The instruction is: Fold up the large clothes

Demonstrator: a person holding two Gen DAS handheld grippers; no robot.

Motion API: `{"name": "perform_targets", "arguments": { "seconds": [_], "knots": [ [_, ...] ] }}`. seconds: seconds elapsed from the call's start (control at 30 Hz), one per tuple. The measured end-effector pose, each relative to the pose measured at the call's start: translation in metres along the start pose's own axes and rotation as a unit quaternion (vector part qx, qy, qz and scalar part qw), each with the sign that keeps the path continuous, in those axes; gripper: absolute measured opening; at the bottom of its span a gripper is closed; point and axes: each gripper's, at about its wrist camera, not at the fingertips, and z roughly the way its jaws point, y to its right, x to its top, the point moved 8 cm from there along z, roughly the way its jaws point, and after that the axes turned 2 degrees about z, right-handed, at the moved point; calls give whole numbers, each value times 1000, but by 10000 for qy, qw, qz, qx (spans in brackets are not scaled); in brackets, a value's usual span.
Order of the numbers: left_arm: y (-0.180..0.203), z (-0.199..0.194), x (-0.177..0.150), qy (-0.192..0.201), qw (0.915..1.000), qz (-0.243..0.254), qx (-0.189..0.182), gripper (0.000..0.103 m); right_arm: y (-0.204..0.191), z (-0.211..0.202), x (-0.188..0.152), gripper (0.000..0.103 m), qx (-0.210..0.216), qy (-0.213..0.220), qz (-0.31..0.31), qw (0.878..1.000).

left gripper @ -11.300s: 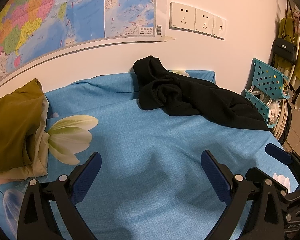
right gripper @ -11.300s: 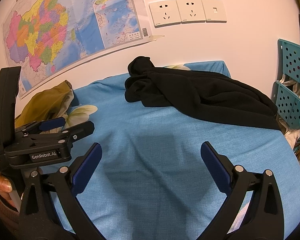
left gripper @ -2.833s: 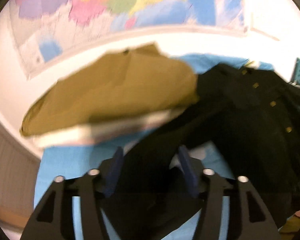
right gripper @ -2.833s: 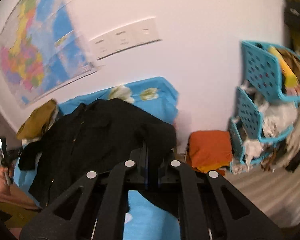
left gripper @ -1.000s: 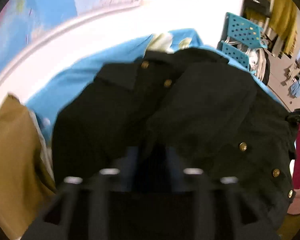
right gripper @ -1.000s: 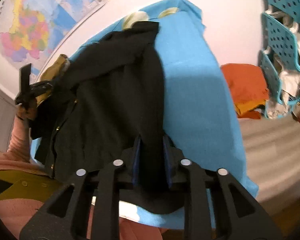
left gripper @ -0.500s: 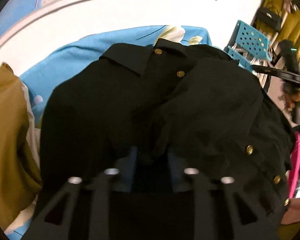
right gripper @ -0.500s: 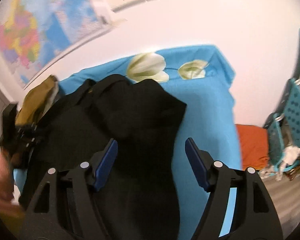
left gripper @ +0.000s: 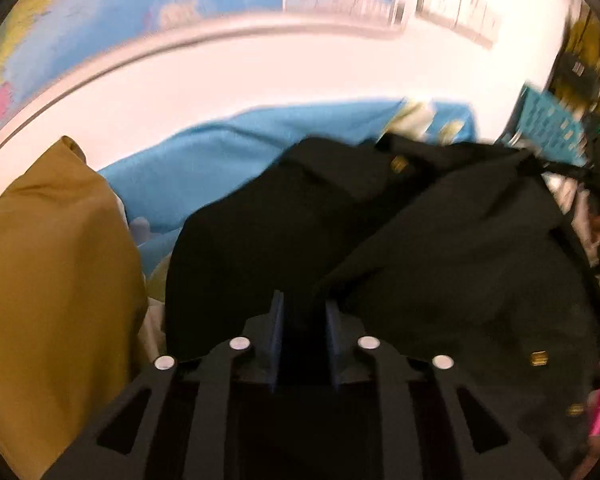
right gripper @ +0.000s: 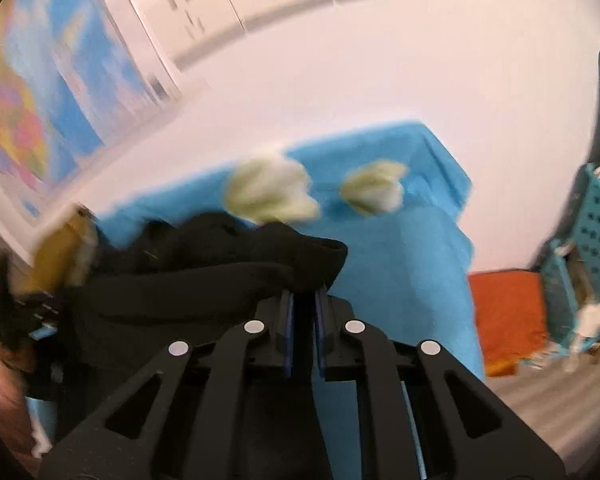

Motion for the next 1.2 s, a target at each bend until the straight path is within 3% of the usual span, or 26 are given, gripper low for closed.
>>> {"name": "perform_targets", "arguments": {
  "seconds": [0.03,0.07,0.1,0.17,0.23,0.3,0.37,0.43,0.5,0.63,0.67,0.7,0.73,0.8,0.9,1.0,1.2],
  "knots": [
    [-2,7,-1,-111,9998,-18,185,48,3,8,-5,21,-144,-153,95,9997],
    [-7,12,-2,-213,9991,-141,339,52,4,10,-5,22,-229,-128,173,9995],
    [-9,14,-2,-215,9992,-202,286,52,3,7,-5,24,-177,-46,178,9997],
    [-11,12,-3,-165,9993,-329,-17,54,0,-11,-3,40,-370,275,129,9989],
    [-14,7,-5,-134,9984,-413,-372,62,-12,-34,-2,43,-288,661,-37,9974],
    [-12,3,-8,-103,9980,-356,-519,63,-35,-53,-4,43,-99,899,-295,9955],
    [-7,6,-11,-156,9985,-213,-482,59,-72,-58,-14,43,246,892,-756,9928],
    [-6,12,-11,-199,9992,-73,-342,32,-106,-50,-23,46,564,677,-1093,9901],
    [-8,17,-4,-178,9996,-123,-185,19,-138,-36,-36,46,813,403,-1426,9856],
    [-15,7,25,66,9999,-121,-102,16,-189,-14,-52,46,1127,111,-1900,9752],
    [-14,4,31,150,9999,-67,-50,18,-204,-10,-55,46,1254,83,-1987,9720],
    [-14,2,35,179,9998,-37,10,28,-214,-7,-57,46,1315,57,-2041,9701],
    [-17,3,37,98,9999,-32,127,48,-223,-2,-60,46,1391,2,-2100,9678],
    [-28,1,38,81,9984,-103,547,61,-244,11,-66,45,1422,-115,-2275,9633],
    [-28,-20,33,327,9989,-162,303,64,-261,36,-74,46,1315,-344,-2428,9605],
    [-38,-52,18,671,9967,-174,414,70,-267,64,-85,47,1086,-676,-2501,9597],
    [-76,-105,-50,795,9946,-146,653,77,-274,53,-75,48,1267,-501,-2212,9657]
  ]
}}
